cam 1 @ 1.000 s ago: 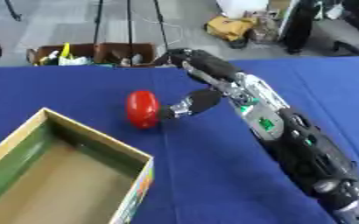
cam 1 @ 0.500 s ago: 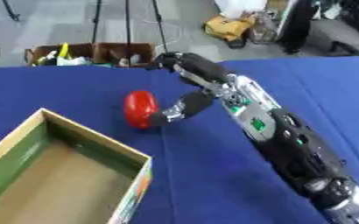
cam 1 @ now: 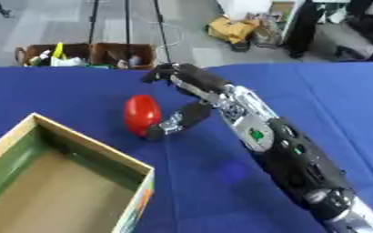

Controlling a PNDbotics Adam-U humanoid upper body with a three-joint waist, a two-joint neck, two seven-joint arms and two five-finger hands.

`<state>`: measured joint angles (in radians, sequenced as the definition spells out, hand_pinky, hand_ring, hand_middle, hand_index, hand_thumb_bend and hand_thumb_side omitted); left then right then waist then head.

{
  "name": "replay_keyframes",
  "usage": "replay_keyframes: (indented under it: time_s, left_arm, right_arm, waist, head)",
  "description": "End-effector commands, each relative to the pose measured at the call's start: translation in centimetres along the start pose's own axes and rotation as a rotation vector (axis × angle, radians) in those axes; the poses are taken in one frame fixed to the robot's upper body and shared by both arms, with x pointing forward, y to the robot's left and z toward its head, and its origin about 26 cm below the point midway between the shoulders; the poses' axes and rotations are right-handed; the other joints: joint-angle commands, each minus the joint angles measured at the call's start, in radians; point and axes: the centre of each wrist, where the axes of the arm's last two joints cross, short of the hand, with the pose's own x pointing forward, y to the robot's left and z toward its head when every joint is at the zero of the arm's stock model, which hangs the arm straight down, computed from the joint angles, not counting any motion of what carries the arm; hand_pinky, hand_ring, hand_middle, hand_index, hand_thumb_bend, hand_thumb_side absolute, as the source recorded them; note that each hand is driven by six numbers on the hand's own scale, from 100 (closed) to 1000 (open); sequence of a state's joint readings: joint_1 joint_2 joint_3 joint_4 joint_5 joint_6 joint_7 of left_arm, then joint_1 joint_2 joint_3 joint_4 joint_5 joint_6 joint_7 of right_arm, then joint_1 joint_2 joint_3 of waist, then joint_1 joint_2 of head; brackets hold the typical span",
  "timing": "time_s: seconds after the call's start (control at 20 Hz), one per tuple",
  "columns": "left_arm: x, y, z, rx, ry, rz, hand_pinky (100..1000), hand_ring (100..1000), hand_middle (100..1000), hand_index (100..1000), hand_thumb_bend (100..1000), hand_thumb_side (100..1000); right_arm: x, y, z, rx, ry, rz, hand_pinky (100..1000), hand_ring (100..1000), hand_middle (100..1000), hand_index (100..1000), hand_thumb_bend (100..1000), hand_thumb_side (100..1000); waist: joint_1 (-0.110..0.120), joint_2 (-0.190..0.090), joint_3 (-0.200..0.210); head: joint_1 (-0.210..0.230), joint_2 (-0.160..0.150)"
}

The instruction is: Pick up objects on the table and place them in the box.

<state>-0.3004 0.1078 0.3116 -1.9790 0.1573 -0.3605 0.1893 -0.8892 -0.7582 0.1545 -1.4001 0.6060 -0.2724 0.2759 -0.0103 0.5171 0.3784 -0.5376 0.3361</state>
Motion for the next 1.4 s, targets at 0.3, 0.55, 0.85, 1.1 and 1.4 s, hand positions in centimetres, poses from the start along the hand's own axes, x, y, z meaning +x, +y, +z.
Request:
replay_keyframes:
  time_s: [0.3,0.55,0.85,1.1,1.4]
  left_arm:
    - [0.63,-0.26,-0.68,-0.016,-0.035,-0.001,340,522,551,732,100,773]
    - [0.62,-0.29,-0.67,-0.014,-0.037,-0.002,338,521,550,731,100,773]
    - [0.61,-0.38,-0.70,-0.015,-0.039,-0.001,340,520,550,732,100,773]
    - [0.59,-0.42,-0.67,-0.017,-0.040,-0.001,340,520,550,732,100,773]
    - [0.58,-0.50,-0.66,-0.019,-0.043,-0.002,341,511,549,732,100,773]
  right_arm:
    - [-0.28,-1.06,-0.08,0.004,0.009,0.019,686,811,754,870,863,893]
    - [-0.42,-0.84,-0.10,0.009,0.016,0.019,683,808,751,868,862,888]
    - [-0.48,-0.69,-0.13,0.012,0.018,0.010,681,806,744,866,856,882]
    - [-0.68,-0.62,0.30,0.019,0.024,0.007,677,804,738,861,842,883]
    - [-0.76,-0.53,0.51,0.008,0.028,-0.008,655,790,687,843,801,894]
  waist:
    - [-0.007,-0.012,0.007]
    - [-0.011,-0.006,0.014]
    - [-0.013,0.001,0.017]
    - [-0.014,0.005,0.019]
    - [-0.015,0.011,0.020]
  head:
    - [-0.008,-0.021]
    - [-0.013,-0.025]
    - [-0.020,-0.029]
    - [-0.025,-0.037]
    - [-0.032,-0.041]
